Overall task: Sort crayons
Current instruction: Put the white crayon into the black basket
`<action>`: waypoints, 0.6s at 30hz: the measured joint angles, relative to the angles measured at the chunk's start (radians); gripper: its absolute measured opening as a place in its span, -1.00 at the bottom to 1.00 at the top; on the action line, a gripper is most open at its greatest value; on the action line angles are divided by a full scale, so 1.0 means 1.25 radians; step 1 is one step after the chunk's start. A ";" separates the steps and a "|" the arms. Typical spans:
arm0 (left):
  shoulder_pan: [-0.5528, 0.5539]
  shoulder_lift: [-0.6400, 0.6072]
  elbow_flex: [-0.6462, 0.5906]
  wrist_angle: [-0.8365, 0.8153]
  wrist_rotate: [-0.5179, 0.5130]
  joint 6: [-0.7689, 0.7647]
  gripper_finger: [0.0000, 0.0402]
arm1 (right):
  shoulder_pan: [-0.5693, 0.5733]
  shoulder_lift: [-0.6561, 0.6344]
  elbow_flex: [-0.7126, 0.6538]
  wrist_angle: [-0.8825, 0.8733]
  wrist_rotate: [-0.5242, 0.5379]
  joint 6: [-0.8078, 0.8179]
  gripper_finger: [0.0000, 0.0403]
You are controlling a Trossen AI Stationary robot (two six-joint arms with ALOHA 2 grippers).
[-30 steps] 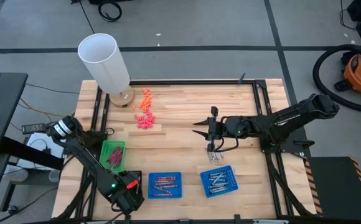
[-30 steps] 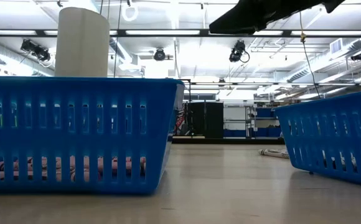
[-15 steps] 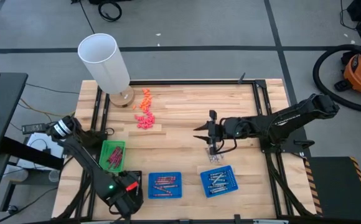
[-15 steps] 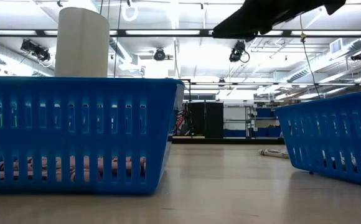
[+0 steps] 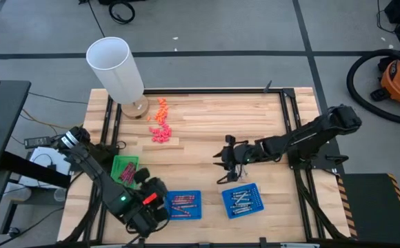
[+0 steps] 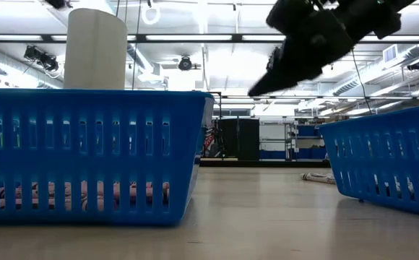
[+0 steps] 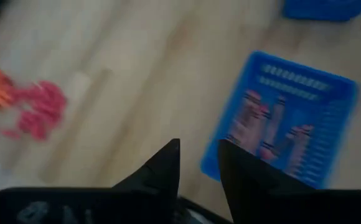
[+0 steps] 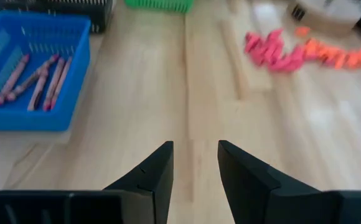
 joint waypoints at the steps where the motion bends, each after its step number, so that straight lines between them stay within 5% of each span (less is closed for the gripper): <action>1: 0.011 0.000 -0.006 -0.001 -0.018 0.027 -0.41 | 0.005 0.007 0.000 -0.010 0.000 0.012 -0.31; 11: 0.139 0.001 -0.082 0.052 -0.167 0.276 -0.41 | 0.032 0.005 0.001 -0.231 0.000 0.206 -0.24; 18: 0.231 0.002 -0.163 0.210 -0.192 0.478 -0.41 | 0.032 0.001 0.000 -0.453 0.051 0.453 -0.24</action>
